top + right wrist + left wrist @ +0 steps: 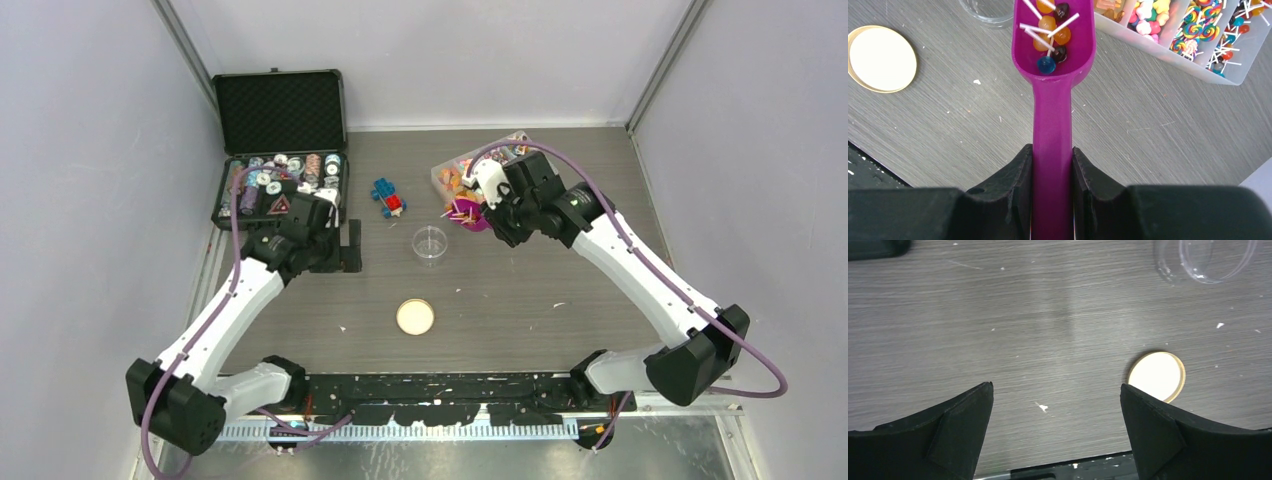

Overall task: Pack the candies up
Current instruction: Place the fake candies in the packing bottle.

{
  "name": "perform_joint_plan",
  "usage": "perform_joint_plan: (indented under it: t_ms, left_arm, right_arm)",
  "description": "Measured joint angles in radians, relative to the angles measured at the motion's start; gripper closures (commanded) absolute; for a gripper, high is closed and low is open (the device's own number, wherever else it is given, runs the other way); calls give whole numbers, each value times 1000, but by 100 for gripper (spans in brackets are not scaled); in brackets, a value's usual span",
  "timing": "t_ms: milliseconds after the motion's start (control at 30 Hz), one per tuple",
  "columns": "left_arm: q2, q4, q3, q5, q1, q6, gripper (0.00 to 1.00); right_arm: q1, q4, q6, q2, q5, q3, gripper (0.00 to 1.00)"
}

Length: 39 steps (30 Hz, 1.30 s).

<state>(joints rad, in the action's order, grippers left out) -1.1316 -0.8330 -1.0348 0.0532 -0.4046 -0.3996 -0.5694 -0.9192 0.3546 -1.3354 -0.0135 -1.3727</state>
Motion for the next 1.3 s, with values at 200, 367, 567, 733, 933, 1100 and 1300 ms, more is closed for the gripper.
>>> perform_joint_plan:
  t_ms: [200, 367, 567, 733, 933, 1100, 1300]
  left_arm:
    - [119, -5, 43, 64, 0, 42, 0]
    - [141, -6, 43, 86, 0, 49, 0]
    - [141, -6, 43, 106, -7, 53, 0]
    - [141, -7, 43, 128, -7, 52, 0]
    - [141, -10, 43, 158, -7, 51, 0]
    - [141, -13, 43, 180, -8, 48, 0]
    - [140, -14, 43, 183, -8, 48, 0]
  right_arm:
    - [-64, -25, 8, -10, 34, -6, 100]
    - [-103, -24, 7, -77, 45, -4, 99]
    - [-125, -24, 7, -154, 73, -3, 99]
    - [-141, -26, 7, -171, 98, -5, 99]
    - [-164, -55, 10, -180, 133, -45, 99]
    - [-187, -85, 10, -204, 174, -79, 99]
    - [-202, -114, 10, -211, 204, -92, 100]
